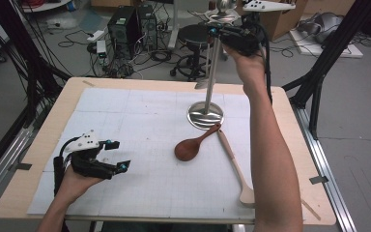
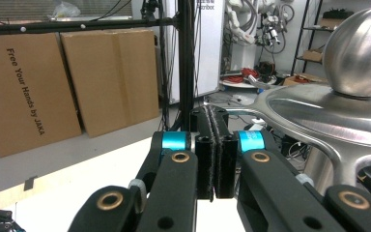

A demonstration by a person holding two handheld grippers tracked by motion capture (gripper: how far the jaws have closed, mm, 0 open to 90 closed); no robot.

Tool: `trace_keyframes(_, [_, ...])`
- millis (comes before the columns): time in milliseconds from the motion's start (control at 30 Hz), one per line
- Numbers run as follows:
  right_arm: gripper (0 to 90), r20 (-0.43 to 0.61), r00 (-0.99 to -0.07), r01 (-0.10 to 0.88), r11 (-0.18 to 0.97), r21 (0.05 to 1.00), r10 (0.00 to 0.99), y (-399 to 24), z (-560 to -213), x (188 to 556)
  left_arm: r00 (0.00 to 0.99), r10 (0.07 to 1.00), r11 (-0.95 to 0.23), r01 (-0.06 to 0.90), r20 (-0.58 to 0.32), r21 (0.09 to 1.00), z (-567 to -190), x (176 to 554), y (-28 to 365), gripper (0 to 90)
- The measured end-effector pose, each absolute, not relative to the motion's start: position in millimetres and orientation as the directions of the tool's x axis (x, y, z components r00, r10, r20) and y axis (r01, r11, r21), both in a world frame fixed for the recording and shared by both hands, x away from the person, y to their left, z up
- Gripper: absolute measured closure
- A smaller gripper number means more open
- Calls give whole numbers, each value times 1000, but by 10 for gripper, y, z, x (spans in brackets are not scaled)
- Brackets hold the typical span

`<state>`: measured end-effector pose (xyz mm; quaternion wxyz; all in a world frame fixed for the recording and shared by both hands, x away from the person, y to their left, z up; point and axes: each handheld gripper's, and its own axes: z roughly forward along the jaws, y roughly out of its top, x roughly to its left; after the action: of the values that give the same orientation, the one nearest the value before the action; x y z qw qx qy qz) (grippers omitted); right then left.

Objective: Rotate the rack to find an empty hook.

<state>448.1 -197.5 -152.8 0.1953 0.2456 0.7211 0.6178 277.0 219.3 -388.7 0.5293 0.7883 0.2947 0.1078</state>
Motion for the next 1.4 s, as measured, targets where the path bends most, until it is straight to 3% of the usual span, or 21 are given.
trace_keyframes(300, [900, 23, -818, 113, 123, 986, 575, -2129, -1563, 4428, 803, 579, -271, 351, -140, 896, -3888, 2767, 2191, 174])
trace_keyframes(867, [900, 36, -773, 125, 96, 987, 633, -2635, -1544, 4338, 805, 578, -278, 353, -138, 894, -3897, 2771, 2175, 174])
trace_keyframes(1400, [900, 12, -787, 109, 120, 987, 617, -2531, -1472, 4335, 806, 575, -280, 353, -139, 892, -3904, 2777, 2167, 174])
